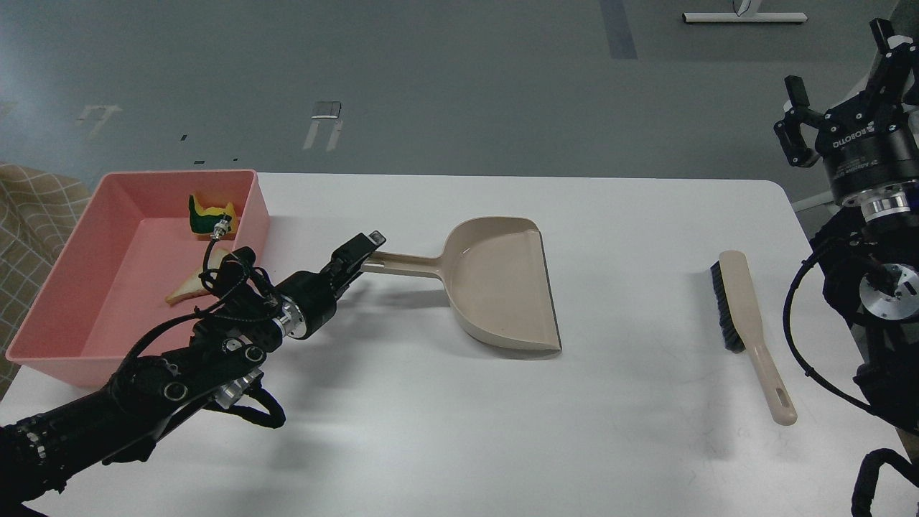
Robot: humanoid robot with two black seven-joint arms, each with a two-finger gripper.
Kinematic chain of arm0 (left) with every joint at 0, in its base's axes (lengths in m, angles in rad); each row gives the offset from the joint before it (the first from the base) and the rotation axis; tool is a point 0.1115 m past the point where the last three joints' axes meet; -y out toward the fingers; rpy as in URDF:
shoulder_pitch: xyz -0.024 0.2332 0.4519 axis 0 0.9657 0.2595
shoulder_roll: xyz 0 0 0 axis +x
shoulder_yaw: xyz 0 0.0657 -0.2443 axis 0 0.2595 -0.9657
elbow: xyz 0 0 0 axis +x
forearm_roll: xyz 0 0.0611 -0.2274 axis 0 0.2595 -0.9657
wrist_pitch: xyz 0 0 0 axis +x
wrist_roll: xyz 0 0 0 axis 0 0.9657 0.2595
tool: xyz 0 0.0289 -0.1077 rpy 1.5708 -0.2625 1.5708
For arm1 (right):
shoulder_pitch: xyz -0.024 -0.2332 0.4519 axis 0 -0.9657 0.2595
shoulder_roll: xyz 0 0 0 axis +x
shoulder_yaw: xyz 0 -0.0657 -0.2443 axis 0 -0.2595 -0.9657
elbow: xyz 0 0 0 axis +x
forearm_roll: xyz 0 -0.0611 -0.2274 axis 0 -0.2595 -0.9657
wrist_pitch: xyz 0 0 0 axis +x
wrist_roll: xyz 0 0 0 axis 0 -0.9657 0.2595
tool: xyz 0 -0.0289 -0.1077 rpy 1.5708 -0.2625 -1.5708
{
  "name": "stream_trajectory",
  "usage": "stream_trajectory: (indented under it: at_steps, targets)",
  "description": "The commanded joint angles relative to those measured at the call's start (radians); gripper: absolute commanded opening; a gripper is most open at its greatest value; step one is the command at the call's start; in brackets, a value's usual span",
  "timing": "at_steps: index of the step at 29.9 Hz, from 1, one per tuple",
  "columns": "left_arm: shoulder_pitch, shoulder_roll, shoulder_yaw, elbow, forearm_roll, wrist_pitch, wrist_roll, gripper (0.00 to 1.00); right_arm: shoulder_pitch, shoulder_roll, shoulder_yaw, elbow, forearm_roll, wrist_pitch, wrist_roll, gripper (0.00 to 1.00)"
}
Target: Sweep and dump garbage into bin
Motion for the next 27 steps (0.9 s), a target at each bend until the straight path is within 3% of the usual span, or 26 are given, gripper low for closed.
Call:
stream_trajectory:
  at_steps: [1, 9, 21, 27]
  targets:
    - [-0.007, 0.037, 0.000, -0.022, 0.000, -0.003, 0.000, 0.83, 0.000, 0.000, 0.000, 0.000, 0.000, 0.000, 0.000, 1.00]
    - [-0.024, 0.061, -0.003, -0.029, -0.011, -0.005, 0.000, 0.83, -0.002, 0.000, 0.000, 0.000, 0.000, 0.000, 0.000, 1.00]
    - [-0.171, 0.086, -0.038, -0.039, -0.098, -0.006, -0.009, 0.84, 0.011, 0.001, 0.018, -0.003, 0.116, 0.000, -0.001, 1.00]
    - [-0.239, 0.103, -0.101, -0.035, -0.190, -0.011, -0.021, 0.96, 0.006, -0.052, 0.018, 0.004, 0.118, -0.019, -0.003, 1.00]
